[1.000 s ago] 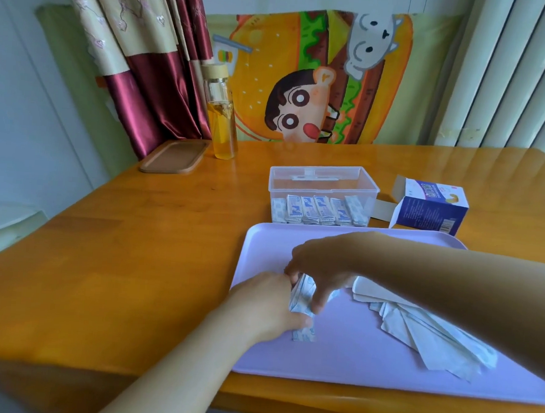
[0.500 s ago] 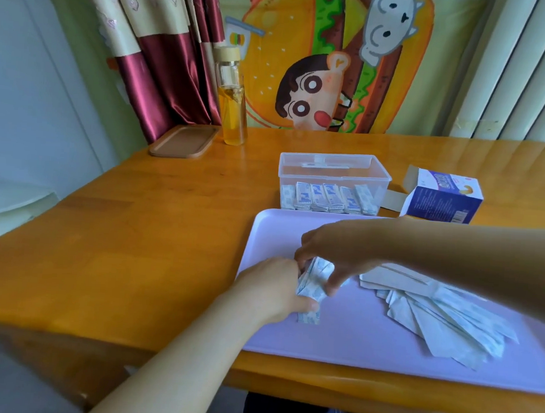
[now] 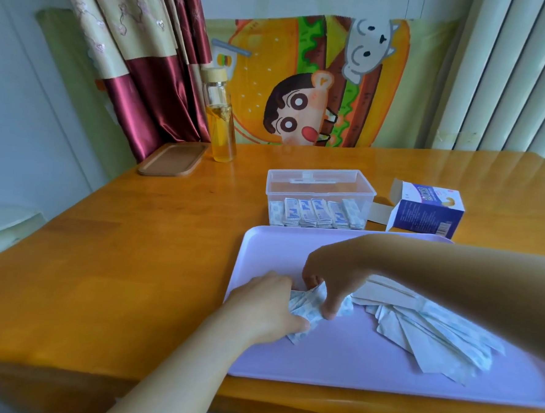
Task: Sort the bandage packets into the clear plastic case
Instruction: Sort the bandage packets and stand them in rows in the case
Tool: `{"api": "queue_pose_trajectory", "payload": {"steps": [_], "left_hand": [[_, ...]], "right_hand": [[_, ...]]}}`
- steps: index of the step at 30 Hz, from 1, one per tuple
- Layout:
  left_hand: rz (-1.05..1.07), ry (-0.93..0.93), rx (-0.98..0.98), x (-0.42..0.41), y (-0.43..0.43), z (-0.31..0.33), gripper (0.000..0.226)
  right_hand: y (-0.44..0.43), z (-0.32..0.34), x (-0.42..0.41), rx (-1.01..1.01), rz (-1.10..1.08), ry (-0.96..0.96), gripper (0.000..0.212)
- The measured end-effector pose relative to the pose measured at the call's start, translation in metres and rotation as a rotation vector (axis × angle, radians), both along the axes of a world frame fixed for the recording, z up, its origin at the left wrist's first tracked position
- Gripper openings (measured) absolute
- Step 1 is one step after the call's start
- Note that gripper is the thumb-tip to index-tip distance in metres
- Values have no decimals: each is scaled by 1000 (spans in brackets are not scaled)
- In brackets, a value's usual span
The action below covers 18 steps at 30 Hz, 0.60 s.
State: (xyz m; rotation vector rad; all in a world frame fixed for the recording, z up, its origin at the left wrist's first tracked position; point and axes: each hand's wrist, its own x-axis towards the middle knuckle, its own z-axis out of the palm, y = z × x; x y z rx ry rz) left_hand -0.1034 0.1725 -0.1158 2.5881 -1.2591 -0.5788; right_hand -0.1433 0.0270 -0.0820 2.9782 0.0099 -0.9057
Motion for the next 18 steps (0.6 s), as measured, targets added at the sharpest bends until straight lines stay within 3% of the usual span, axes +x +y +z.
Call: {"api": "queue_pose_trajectory", "payload": {"steps": [5,9,12,15,18], "left_hand": [[21,-29,-167,10,-1,1,4],[86,-191,-407,26,-3,1,11],[71,-165,-461,32,-5,-14,15],[93,-77,-512,31,-1,-28,43],[63,-42,-566,25,3,-32,54]], "right_hand": [[-6,-5,-21,172,-108,-258,26],[-8,-17,-21,276,-229,-622,13],[-8,-34,-18,270,-283,-653,12],[-6,-44,-18,281,-321,-648,18],[-7,-40,-23,273,-344,-644,25]]}}
